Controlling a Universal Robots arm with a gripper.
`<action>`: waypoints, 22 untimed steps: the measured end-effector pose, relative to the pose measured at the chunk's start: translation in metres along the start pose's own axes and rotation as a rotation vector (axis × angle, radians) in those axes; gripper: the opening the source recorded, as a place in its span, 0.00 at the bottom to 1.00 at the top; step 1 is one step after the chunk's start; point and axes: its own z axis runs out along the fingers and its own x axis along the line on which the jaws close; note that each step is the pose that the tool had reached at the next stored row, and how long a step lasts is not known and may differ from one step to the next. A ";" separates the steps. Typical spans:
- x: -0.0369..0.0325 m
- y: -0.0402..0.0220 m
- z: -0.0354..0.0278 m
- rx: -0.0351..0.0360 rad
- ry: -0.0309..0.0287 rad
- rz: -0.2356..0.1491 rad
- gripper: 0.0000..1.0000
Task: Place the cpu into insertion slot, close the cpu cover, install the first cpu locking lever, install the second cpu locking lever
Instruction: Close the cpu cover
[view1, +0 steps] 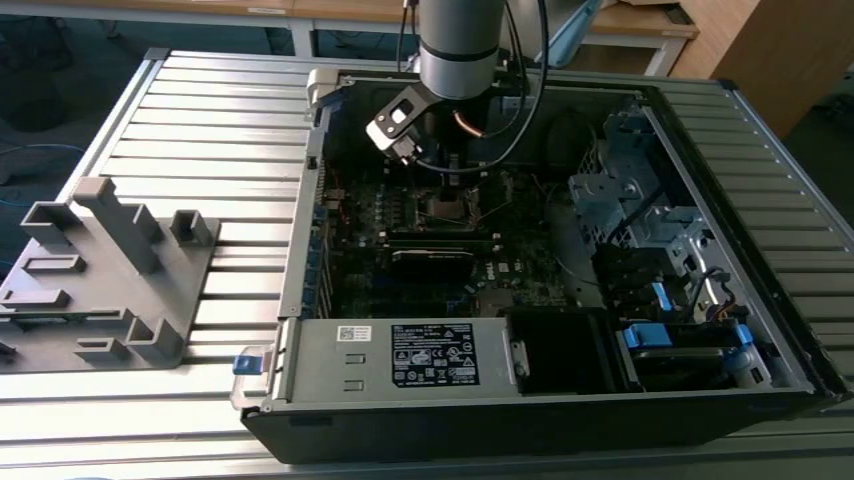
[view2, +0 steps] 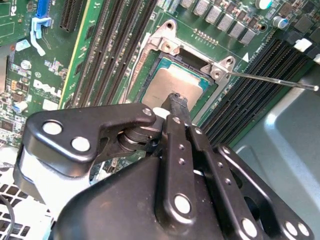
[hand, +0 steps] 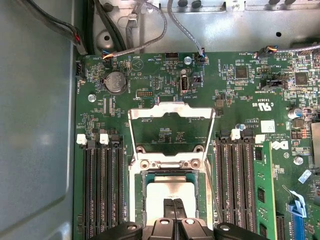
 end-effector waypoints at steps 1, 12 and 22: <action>0.0000 0.0000 0.0000 0.0000 0.0000 0.000 0.11; 0.0000 0.0003 -0.0041 0.0001 -0.0002 0.000 0.11; 0.0003 0.0014 -0.0201 0.0001 0.0006 0.000 0.11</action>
